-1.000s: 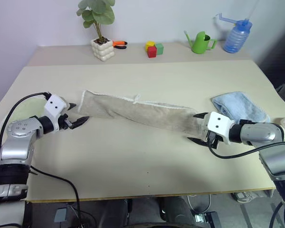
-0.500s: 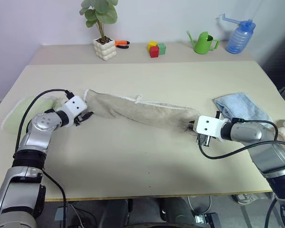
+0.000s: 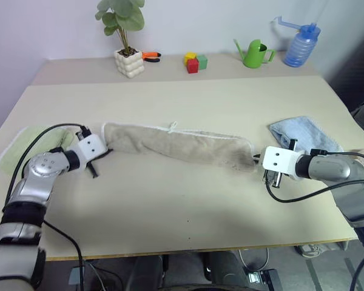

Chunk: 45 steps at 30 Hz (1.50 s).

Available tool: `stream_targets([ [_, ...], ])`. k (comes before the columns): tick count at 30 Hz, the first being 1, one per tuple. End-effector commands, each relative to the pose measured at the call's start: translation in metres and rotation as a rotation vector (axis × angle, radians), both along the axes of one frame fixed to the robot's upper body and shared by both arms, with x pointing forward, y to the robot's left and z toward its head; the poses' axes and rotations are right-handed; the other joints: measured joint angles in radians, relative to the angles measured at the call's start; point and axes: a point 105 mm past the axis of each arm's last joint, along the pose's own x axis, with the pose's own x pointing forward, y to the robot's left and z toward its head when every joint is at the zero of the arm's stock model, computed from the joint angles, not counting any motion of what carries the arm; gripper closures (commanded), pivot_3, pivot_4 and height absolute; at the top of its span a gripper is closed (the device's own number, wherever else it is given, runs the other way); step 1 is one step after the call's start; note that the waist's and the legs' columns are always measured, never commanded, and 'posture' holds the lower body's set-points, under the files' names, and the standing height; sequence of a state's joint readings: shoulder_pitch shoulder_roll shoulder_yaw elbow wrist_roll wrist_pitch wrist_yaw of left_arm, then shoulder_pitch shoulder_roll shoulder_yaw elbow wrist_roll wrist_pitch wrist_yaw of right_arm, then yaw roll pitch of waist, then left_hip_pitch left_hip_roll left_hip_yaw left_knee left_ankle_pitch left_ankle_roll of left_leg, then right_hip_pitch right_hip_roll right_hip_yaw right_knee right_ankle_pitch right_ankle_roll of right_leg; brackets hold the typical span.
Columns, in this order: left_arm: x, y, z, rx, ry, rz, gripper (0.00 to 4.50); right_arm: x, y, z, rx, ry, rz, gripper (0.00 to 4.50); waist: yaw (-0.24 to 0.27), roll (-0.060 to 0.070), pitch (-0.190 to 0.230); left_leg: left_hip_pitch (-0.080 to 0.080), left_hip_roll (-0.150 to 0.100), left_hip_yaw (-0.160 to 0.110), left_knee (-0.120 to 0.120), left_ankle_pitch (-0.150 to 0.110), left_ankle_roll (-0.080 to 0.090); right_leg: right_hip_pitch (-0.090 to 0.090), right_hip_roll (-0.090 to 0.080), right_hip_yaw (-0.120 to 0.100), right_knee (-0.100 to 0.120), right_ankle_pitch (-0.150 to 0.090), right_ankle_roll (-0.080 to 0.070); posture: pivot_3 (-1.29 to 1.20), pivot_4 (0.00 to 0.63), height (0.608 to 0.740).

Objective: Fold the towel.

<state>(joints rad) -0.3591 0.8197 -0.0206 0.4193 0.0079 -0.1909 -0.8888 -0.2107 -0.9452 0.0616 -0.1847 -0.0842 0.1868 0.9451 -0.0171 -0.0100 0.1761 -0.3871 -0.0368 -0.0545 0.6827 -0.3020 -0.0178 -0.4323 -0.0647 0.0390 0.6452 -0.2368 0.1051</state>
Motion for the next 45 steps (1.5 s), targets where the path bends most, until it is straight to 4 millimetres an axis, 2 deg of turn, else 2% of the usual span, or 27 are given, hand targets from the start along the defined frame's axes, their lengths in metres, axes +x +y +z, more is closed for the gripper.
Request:
stream_targets([
  [1, -0.012, -0.003, 0.016, -0.03, -0.003, -0.013, 4.5, -0.009, 0.014, 0.009, 0.006, -0.011, 0.081, 2.24, 0.002, 0.0, 0.0, 0.0, 0.0, 0.0, 0.0, 0.0, 0.0, 0.0, 0.0, 0.0, 0.0, 0.0, 0.0, 0.0, 0.15, 0.727],
  [3, -0.017, -0.001, 0.017, -0.019, 0.0, 0.001, 4.5, -0.01, 0.018, 0.003, -0.016, -0.016, 0.104, 2.24, 0.004, 0.0, 0.0, 0.0, 0.0, 0.0, 0.0, 0.0, 0.0, 0.0, 0.0, 0.0, 0.0, 0.0, 0.0, 0.0, 0.15, 0.727],
  [10, -0.022, 0.0, 0.016, -0.016, 0.009, 0.025, 4.5, 0.015, 0.014, -0.005, -0.105, -0.13, 0.073, 2.24, 0.004, 0.0, 0.0, 0.0, 0.0, 0.0, 0.0, 0.0, 0.0, 0.0, 0.0, 0.0, 0.0, 0.0, 0.0, 0.0, 0.15, 0.727],
  [13, -0.023, 0.001, 0.018, -0.031, 0.006, 0.035, 4.5, 0.019, 0.007, -0.008, -0.144, -0.139, 0.064, 3.07, 0.005, 0.0, 0.0, 0.0, 0.0, 0.0, 0.0, 0.0, 0.0, 0.0, 0.0, 0.0, 0.0, 0.0, 0.0, 0.0, 0.15, 0.727],
  [16, -0.024, 0.002, 0.017, -0.03, 0.008, 0.04, 4.5, 0.019, 0.004, -0.006, -0.15, -0.144, 0.066, 4.46, 0.004, 0.0, 0.0, 0.0, 0.0, 0.0, 0.0, 0.0, 0.0, 0.0, 0.0, 0.0, 0.0, 0.0, 0.0, 0.0, 0.15, 0.727],
  [21, -0.026, 0.005, 0.016, -0.029, 0.016, 0.045, 4.5, 0.017, -0.008, 0.003, -0.171, -0.146, 0.057, 4.46, 0.004, 0.0, 0.0, 0.0, 0.0, 0.0, 0.0, 0.0, 0.0, 0.0, 0.0, 0.0, 0.0, 0.0, 0.0, 0.0, 0.15, 0.727],
  [26, -0.04, 0.006, 0.011, -0.006, 0.086, 0.003, 4.5, 0.007, -0.04, 0.009, -0.247, -0.128, 0.043, 4.46, 0.004, 0.0, 0.0, 0.0, 0.0, 0.0, 0.0, 0.0, 0.0, 0.0, 0.0, 0.0, 0.0, 0.0, 0.0, 0.0, 0.15, 0.727],
  [31, -0.049, -0.001, 0.009, -0.046, 0.137, -0.024, 4.5, 0.008, -0.045, 0.01, -0.241, -0.141, 0.035, 4.46, 0.003, 0.0, 0.0, 0.001, 0.0, 0.0, 0.0, 0.0, 0.0, 0.001, 0.0, 0.0, 0.0, 0.0, 0.0, 0.0, 0.15, 0.727],
  [34, -0.055, 0.0, 0.009, -0.116, 0.206, -0.005, 3.54, 0.003, -0.041, 0.008, -0.153, -0.07, 0.005, 3.65, 0.003, 0.0, 0.0, 0.001, 0.0, 0.0, 0.0, 0.0, 0.0, 0.001, 0.0, 0.0, 0.0, 0.0, 0.0, 0.0, 0.15, 0.727],
  [37, -0.059, 0.003, 0.017, -0.169, 0.21, 0.014, 2.12, -0.007, -0.034, 0.012, 0.023, -0.024, -0.049, 2.23, 0.004, 0.0, 0.0, 0.001, 0.0, 0.0, 0.0, 0.0, 0.0, 0.001, 0.0, 0.0, 0.0, 0.0, 0.0, 0.0, 0.15, 0.727],
  [38, -0.061, 0.002, 0.021, -0.212, 0.216, 0.015, 1.71, -0.012, -0.032, 0.013, 0.086, -0.003, -0.064, 2.22, 0.004, 0.0, 0.0, 0.001, 0.0, 0.0, 0.0, 0.0, 0.0, 0.001, 0.0, 0.0, 0.0, 0.0, 0.0, 0.0, 0.15, 0.727],
  [42, -0.064, 0.002, 0.04, -0.321, 0.179, 0.032, 1.71, -0.019, -0.035, 0.022, 0.304, 0.013, -0.178, 2.22, 0.006, 0.0, 0.0, 0.001, 0.0, -0.001, 0.0, 0.0, 0.0, 0.002, -0.001, 0.0, -0.001, 0.0, 0.0, 0.0, 0.15, 0.727],
  [45, -0.063, -0.006, 0.055, -0.39, 0.139, 0.018, 1.71, -0.026, -0.038, 0.021, 0.44, 0.062, -0.267, 2.22, 0.008, 0.0, 0.0, 0.002, 0.0, -0.002, 0.0, 0.0, 0.0, 0.003, -0.001, -0.001, -0.001, 0.0, 0.0, 0.0, 0.15, 0.727],
])
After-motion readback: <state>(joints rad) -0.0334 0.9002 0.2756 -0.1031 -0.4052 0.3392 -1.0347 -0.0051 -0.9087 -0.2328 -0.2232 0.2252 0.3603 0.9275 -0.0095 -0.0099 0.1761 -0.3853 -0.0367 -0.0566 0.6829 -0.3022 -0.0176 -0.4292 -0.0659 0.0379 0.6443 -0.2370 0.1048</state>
